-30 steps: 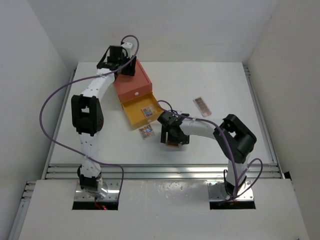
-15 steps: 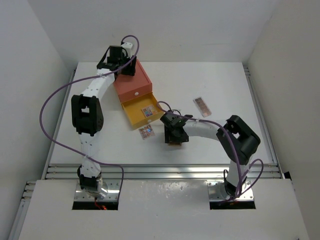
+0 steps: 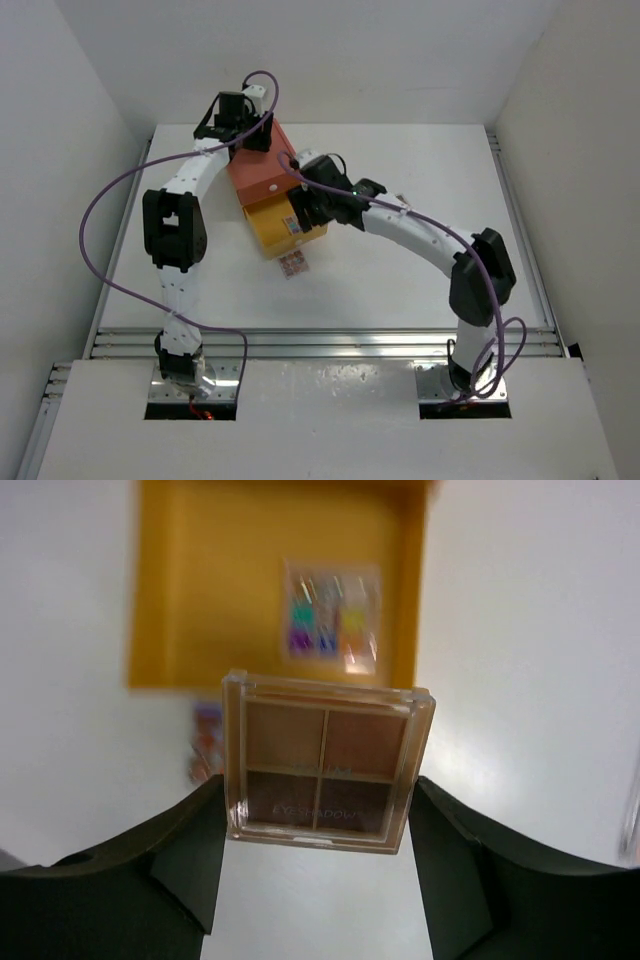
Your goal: Organize the makeup
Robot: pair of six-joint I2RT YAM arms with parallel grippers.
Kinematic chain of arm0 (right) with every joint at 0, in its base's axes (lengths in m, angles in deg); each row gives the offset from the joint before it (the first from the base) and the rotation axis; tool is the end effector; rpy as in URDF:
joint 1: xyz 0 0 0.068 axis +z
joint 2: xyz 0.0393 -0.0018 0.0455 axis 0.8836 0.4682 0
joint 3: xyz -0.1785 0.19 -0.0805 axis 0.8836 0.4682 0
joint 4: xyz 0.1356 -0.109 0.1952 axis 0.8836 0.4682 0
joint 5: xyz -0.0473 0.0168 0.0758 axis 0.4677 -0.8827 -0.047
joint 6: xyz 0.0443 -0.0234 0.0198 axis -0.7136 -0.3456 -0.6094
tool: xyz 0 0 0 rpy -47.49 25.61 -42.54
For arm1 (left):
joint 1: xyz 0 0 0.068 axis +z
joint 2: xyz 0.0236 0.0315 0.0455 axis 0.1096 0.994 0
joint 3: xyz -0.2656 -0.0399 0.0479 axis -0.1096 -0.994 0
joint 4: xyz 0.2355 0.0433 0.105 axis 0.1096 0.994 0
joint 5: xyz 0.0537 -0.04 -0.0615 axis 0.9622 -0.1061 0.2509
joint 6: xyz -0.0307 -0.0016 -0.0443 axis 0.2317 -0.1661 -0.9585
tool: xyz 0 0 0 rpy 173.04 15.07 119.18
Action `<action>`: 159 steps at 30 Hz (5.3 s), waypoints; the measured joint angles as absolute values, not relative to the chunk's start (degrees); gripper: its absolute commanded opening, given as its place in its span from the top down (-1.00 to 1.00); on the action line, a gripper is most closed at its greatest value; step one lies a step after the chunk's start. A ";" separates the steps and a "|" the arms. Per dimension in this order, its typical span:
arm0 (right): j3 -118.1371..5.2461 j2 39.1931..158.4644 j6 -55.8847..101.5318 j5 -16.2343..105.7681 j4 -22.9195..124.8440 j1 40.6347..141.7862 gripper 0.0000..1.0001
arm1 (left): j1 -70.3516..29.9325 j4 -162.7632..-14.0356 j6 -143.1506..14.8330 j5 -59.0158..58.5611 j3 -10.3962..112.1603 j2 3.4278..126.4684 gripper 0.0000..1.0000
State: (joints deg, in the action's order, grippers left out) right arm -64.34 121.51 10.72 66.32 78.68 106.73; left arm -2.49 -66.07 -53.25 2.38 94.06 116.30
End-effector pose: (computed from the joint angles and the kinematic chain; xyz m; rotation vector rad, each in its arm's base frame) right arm 0.2944 0.2787 0.2602 -0.4256 2.3597 0.2290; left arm 0.5165 -0.0832 0.2780 0.2089 2.1162 -0.2025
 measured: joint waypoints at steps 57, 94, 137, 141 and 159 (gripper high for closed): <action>-60.45 134.15 10.00 60.96 69.44 115.80 -1.00 | -2.35 -67.60 -52.87 1.18 93.82 116.63 -0.32; -53.45 133.49 13.10 57.88 64.43 115.56 0.53 | -2.38 -67.77 -52.55 1.55 93.67 116.63 -0.32; -80.36 148.99 13.17 64.16 62.81 109.85 -0.33 | -2.25 -67.99 -52.59 1.88 93.60 116.72 -0.32; -79.99 148.99 12.86 64.09 64.17 109.85 -0.51 | -2.25 -67.99 -52.57 1.84 93.63 116.72 -0.32; -76.27 132.53 18.04 60.20 64.24 102.62 -0.72 | -2.25 -68.19 -52.57 1.84 93.71 116.85 -0.34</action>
